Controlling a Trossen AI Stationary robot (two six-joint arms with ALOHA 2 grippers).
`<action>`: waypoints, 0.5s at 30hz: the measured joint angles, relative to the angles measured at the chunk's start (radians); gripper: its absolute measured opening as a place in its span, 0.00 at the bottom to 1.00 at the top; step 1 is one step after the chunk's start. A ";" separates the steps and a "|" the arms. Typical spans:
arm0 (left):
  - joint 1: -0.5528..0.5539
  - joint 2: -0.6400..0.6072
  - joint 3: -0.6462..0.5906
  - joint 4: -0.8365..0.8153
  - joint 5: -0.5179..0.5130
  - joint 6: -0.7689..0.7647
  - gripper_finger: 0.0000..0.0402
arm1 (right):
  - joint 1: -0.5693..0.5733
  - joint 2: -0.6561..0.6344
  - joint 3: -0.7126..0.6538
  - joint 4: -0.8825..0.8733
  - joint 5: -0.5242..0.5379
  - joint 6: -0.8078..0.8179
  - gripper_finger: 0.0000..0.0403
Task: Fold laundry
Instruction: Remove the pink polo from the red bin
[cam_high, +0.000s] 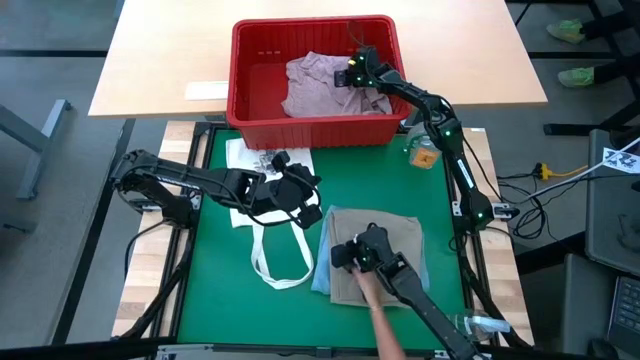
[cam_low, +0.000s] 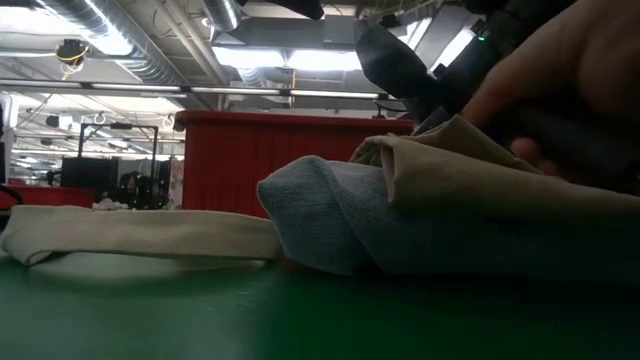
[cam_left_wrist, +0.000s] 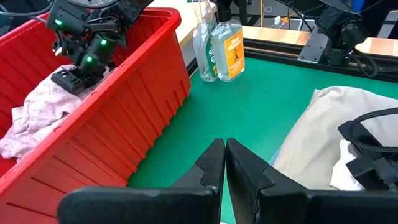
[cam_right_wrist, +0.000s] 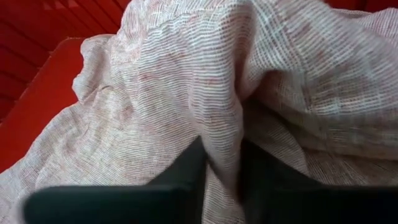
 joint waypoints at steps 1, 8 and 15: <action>0.000 0.000 0.000 0.000 0.000 0.000 0.03 | 0.000 0.000 0.000 0.000 0.000 0.000 0.14; 0.000 0.000 0.000 0.000 0.000 0.000 0.03 | 0.000 0.000 0.000 0.001 -0.001 -0.011 0.06; 0.000 0.000 0.000 0.000 0.000 0.000 0.03 | -0.007 -0.024 0.000 0.022 -0.118 -0.022 0.02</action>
